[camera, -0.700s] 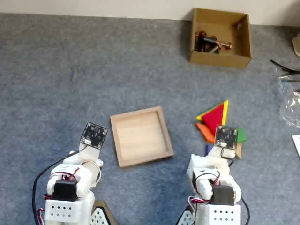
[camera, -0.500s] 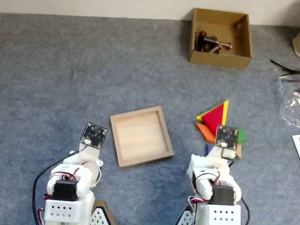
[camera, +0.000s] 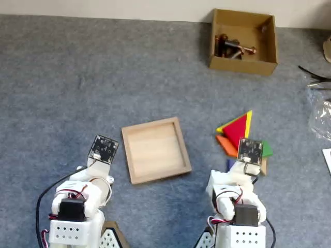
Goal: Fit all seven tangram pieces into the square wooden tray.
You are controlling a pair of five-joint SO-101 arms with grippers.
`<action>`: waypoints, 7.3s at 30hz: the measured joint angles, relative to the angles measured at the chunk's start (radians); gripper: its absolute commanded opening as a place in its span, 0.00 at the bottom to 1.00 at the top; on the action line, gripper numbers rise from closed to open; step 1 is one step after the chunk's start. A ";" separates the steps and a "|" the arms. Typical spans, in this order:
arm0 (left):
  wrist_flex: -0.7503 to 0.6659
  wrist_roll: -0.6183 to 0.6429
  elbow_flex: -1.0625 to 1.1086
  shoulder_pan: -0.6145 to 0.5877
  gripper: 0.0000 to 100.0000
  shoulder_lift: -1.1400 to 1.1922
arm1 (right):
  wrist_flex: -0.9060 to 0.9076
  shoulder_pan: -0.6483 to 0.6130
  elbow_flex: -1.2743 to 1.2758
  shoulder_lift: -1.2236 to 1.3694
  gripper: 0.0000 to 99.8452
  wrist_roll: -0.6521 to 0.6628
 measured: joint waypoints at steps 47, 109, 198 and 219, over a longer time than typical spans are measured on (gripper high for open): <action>0.000 0.000 0.000 0.000 0.01 0.000 | -0.457 0.801 0.000 0.000 0.01 0.417; 0.000 0.000 0.000 0.000 0.01 0.000 | 0.072 0.149 -1.137 1.471 0.15 0.313; 0.000 0.000 0.000 0.000 0.01 0.000 | 0.064 -0.219 -1.540 2.170 0.22 0.347; 0.000 0.000 0.000 0.000 0.01 0.000 | 0.103 -0.227 -1.539 2.179 0.30 0.519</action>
